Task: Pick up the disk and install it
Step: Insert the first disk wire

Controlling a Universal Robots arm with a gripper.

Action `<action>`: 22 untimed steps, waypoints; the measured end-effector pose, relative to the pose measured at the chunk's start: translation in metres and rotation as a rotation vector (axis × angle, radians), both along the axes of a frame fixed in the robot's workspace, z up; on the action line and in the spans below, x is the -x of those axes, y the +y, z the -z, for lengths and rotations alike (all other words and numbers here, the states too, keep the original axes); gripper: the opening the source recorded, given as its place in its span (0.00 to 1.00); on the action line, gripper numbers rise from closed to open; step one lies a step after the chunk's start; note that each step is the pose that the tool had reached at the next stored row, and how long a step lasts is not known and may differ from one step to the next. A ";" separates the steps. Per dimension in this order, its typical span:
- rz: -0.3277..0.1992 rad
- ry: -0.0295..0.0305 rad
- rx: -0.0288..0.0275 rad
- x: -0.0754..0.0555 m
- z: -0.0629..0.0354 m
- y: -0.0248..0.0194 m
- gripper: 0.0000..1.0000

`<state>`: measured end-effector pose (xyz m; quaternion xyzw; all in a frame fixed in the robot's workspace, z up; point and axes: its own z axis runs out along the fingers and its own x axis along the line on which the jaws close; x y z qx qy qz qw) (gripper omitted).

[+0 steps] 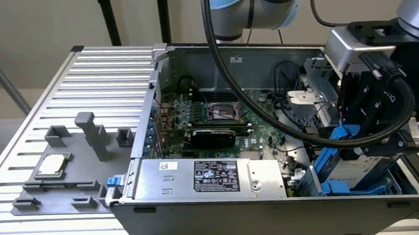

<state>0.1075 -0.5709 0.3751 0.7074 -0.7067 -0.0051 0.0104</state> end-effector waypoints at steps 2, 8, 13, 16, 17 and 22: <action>-0.001 0.0001 -0.0002 0.000 0.0038 0.0000 0.00; -0.002 0.0008 0.0002 0.000 0.0141 0.0000 0.00; -0.003 0.0012 -0.0002 0.000 0.0195 0.0000 1.00; -0.003 0.0014 -0.0001 0.000 0.0197 0.0000 1.00; -0.003 0.0013 -0.0002 0.000 0.0198 0.0000 1.00; -0.003 0.0014 -0.0004 0.000 0.0199 0.0000 1.00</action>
